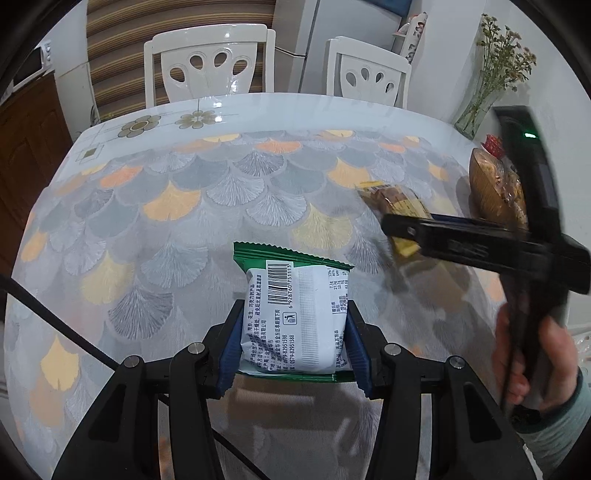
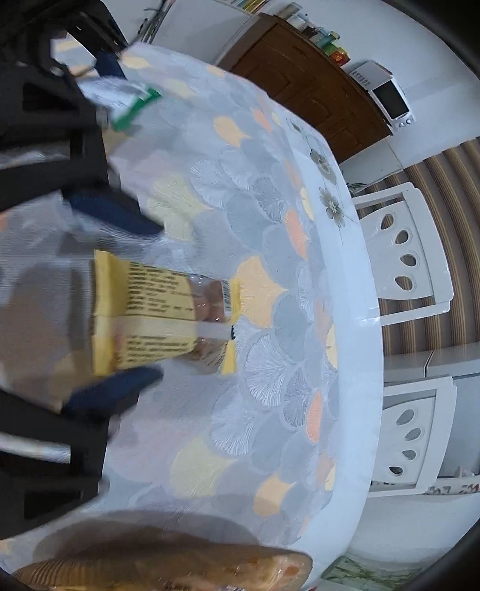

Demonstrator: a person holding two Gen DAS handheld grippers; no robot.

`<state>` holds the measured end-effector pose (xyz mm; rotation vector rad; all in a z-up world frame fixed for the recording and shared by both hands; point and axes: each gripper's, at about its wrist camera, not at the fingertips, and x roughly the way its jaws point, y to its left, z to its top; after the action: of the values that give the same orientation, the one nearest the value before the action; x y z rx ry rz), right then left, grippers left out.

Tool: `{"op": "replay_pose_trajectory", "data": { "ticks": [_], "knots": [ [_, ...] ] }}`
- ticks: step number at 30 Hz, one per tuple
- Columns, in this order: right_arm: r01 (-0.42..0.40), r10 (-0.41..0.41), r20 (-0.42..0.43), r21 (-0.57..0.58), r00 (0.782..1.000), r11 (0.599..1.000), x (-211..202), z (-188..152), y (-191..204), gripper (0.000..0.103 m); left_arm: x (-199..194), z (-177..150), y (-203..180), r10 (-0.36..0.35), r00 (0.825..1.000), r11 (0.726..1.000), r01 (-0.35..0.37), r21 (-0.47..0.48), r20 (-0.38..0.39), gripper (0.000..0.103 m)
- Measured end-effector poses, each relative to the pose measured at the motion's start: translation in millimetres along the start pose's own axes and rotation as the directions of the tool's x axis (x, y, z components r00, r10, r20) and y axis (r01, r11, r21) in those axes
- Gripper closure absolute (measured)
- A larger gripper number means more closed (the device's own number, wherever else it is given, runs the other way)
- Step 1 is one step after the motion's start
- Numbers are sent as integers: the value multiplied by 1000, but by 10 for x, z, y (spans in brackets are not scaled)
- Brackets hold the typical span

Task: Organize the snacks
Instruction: 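Grasp the green-edged white pack with the left tool while the right tool grasps the yellow pack, then carry both packs over the amber bowl and open both tools to drop them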

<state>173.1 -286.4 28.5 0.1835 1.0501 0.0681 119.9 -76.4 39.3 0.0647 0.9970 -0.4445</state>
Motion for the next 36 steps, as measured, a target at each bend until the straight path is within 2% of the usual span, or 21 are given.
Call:
{"op": "replay_pose_trajectory", "data": {
  "ticks": [1,5,15,21,29,36],
  "knots": [
    [17,-17,-3,-1,1000,1000,44,-2,12,51,-27,-16,-9,-1,1000,1000,1,0,2,56],
    [-16,16,6,-8,1000,1000,-15,-97,-4,53,-149,-92,-55,-4,1000,1000,4,7,8,55],
    [-90,91,65,-16,994,996,-837,-794,101,53,-619,-382,-365,-33,998,998,31,45,50,55],
    [-117,115,91,18,989,993,-1265,-1228,15,53,-817,-526,-659,-66,995,994,60,86,72,55],
    [-60,48,113,106,992,992,-1770,-1586,-472,53,-823,-436,-1243,-155,985,974,141,175,73,55],
    [36,-83,211,219,974,975,-2341,-1434,-1120,55,-719,-42,-1964,-256,964,931,228,285,65,55]
  ]
}}
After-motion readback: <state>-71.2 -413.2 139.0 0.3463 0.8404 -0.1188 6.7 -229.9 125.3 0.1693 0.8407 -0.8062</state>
